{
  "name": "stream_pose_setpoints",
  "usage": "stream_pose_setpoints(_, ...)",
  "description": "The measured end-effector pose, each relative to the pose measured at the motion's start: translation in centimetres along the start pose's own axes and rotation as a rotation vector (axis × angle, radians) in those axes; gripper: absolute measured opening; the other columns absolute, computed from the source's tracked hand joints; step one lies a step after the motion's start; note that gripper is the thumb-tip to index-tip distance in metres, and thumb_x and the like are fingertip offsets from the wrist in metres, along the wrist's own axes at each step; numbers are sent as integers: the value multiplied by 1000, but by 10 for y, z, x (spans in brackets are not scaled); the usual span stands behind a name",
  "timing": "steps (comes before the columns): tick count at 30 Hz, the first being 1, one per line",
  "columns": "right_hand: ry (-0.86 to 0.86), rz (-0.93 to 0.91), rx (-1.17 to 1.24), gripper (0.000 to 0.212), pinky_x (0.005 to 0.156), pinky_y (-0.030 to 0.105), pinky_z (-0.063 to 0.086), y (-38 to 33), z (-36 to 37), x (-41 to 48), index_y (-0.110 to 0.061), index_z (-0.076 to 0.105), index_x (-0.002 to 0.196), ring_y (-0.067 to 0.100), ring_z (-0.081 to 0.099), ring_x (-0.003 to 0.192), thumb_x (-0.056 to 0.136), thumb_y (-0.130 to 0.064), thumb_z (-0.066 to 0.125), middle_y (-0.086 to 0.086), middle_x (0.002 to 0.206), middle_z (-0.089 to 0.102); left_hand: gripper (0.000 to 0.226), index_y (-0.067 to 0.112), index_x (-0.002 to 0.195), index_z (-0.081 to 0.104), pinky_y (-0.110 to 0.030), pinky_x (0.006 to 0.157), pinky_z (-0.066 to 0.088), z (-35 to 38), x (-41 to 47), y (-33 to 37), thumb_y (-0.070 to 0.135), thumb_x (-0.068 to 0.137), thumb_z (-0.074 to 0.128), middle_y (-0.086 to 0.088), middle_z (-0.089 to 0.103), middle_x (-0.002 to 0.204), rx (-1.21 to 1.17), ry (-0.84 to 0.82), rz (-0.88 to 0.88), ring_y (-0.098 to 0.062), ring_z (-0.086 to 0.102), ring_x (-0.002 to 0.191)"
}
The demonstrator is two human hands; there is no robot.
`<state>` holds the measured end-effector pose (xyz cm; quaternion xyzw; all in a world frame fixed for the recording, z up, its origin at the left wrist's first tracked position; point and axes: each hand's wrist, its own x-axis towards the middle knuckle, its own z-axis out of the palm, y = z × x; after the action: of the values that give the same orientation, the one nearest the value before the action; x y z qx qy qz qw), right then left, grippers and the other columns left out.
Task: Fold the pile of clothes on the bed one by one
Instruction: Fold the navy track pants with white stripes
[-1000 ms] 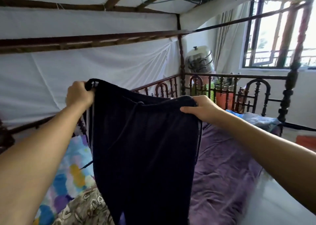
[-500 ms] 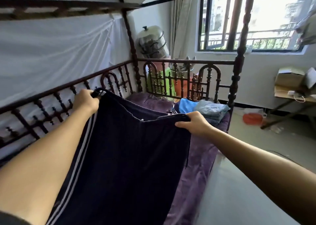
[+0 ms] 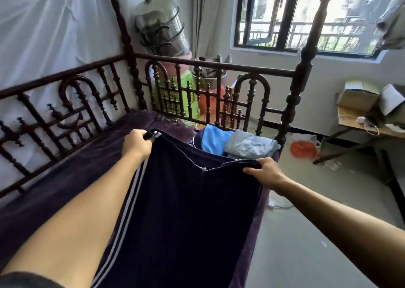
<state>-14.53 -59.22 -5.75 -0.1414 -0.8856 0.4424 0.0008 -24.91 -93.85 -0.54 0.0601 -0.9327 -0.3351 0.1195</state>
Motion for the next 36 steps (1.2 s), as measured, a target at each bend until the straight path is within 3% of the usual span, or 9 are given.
stream_pose_setpoints(8,-27,164,-85,18,81,43,57,56,-6,162,-14,72,80,22,70,78,79,-31,75,3,79,73,24,14,70,56,-35,63,37,135,98,32,24,92,59,-17,66,84,-4,-149,-75,-38,59,87)
stream_pose_setpoints(11,-74,191,-142,19,77,41,57,86,7,222,-15,71,76,19,68,73,79,-34,75,1,73,71,25,15,67,54,-35,60,36,184,126,31,22,91,58,-16,65,82,10,-155,-131,-38,58,85)
stream_pose_setpoints(16,-214,254,-250,23,76,38,53,145,42,322,-13,67,79,27,66,81,79,-36,72,6,79,70,18,10,82,64,-34,58,37,270,162,16,25,91,57,-12,66,79,82,-189,-266,-37,57,80)
stream_pose_setpoints(22,-355,347,-392,24,80,37,52,225,82,407,-18,66,91,28,64,91,83,-41,67,6,91,69,25,11,112,67,-36,85,44,384,200,-2,17,91,54,-13,69,108,60,-204,-379,-35,59,106)
stream_pose_setpoints(25,-460,321,-519,29,84,36,49,252,95,423,-16,64,106,32,62,103,86,-37,67,11,108,69,25,11,113,66,-35,86,45,412,187,-22,15,91,55,-13,69,108,72,-227,-468,-33,60,104)
stream_pose_setpoints(28,-556,188,-736,44,82,35,46,255,104,424,-20,52,125,32,59,110,86,-34,63,10,121,62,23,18,113,65,-32,78,47,416,145,-43,18,92,54,-8,69,107,105,-269,-602,-29,62,99)
stream_pose_setpoints(31,-553,-177,-925,52,83,36,46,244,112,415,-26,46,133,29,52,117,83,-29,58,4,129,54,21,21,111,64,-31,73,48,410,84,-55,21,92,55,-5,68,103,123,-331,-708,-25,63,93)
stream_pose_setpoints(34,-620,-550,-952,44,87,38,45,236,123,395,-23,57,127,28,49,121,83,-19,57,1,128,55,15,25,103,64,-27,64,42,405,4,-56,22,92,54,1,66,98,182,-428,-759,-18,60,81)
stream_pose_setpoints(36,-754,-660,-1048,39,90,35,42,243,130,380,-24,57,125,25,48,122,86,-18,52,-1,126,56,13,26,93,63,-28,61,45,411,-49,-56,20,91,52,3,66,94,245,-540,-771,-15,56,73)
